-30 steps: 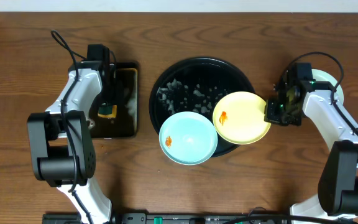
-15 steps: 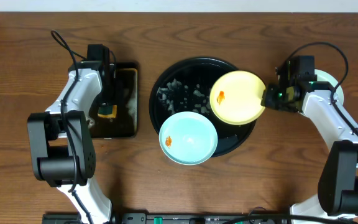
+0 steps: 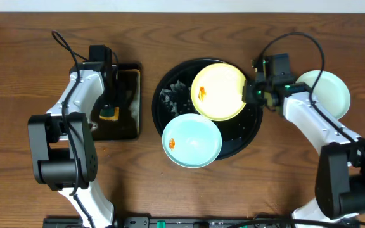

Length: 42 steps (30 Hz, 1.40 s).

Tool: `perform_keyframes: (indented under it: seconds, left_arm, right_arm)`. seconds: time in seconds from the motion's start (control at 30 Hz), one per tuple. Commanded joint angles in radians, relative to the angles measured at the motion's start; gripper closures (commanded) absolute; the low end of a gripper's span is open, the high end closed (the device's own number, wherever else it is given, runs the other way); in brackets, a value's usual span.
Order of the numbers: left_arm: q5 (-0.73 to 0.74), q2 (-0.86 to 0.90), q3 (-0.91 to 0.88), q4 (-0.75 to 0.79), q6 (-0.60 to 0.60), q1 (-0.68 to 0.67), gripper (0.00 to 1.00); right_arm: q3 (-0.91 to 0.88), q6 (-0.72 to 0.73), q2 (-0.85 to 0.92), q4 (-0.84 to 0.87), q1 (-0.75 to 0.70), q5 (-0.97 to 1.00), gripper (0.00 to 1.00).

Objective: Clean dirty plates on tray and stack at the side

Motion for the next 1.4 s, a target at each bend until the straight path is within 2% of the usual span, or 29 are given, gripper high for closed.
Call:
perform_keyframes:
  seconds: [0.0,0.1,0.13,0.17,0.2,0.37,0.43,0.57,0.7,0.8,0.9,0.97,1.03,1.13,1.27,1.37]
  left_arm:
    - [-0.002,0.012,-0.006,-0.003,-0.004,-0.001,0.59]
    - [-0.002,0.012,-0.006,-0.003,-0.004,-0.001,0.59]
    - [-0.002,0.012,-0.006,-0.003,-0.004,-0.001,0.59]
    - [-0.002,0.012,-0.006,-0.003,-0.004,-0.001,0.59]
    - [-0.002,0.012,-0.006,-0.003,-0.004,-0.001,0.59]
    - [-0.002,0.012,-0.006,-0.005,-0.004,-0.001,0.59]
    - [-0.002,0.012,-0.005,-0.012,-0.004,-0.001,0.55]
    - [-0.001,0.003,0.002,-0.038,-0.005,-0.001,0.55]
    - [0.014,-0.031,0.023,-0.082,-0.005,-0.001,0.54]
    - [0.031,-0.066,0.025,-0.116,-0.004,-0.001,0.4]
    - [-0.041,-0.076,0.025,-0.112,-0.003,-0.001,0.35]
    - [-0.137,-0.074,0.022,-0.093,-0.003,0.0,0.34]
    - [-0.173,-0.073,0.009,-0.052,-0.002,0.001,0.34]
    - [-0.151,-0.071,-0.015,-0.004,0.001,0.002,0.34]
    - [-0.09,-0.062,-0.074,0.054,0.048,0.002,0.45]
    - [-0.07,-0.055,-0.13,0.089,0.072,0.002,0.5]
  right_arm:
    - [-0.004,-0.011,0.025,0.003,0.013,0.068,0.89]
    - [-0.004,-0.018,0.037,0.021,0.013,0.083,0.77]
    - [-0.004,-0.042,0.037,0.034,0.013,0.083,0.69]
    - [-0.004,-0.065,0.036,0.047,0.013,0.083,0.58]
    - [-0.004,-0.091,0.032,0.06,0.013,0.083,0.53]
    - [0.005,-0.112,-0.021,0.046,-0.002,0.077,0.43]
    - [0.006,-0.092,-0.064,0.02,-0.011,0.051,0.42]
    - [0.006,-0.092,-0.175,-0.058,-0.022,-0.042,0.41]
    - [0.006,-0.093,-0.263,-0.136,-0.022,-0.046,0.39]
    - [0.006,-0.093,-0.292,-0.195,-0.02,-0.046,0.38]
    - [0.006,-0.093,-0.286,-0.25,-0.021,-0.046,0.38]
    - [0.006,-0.093,-0.278,-0.283,-0.021,-0.046,0.39]
    - [0.006,-0.093,-0.272,-0.304,-0.019,-0.045,0.4]
    - [0.006,-0.093,-0.269,-0.316,-0.019,-0.046,0.41]
    - [0.006,-0.093,-0.269,-0.317,-0.018,-0.046,0.43]
    - [0.006,-0.093,-0.269,-0.318,-0.018,-0.046,0.44]
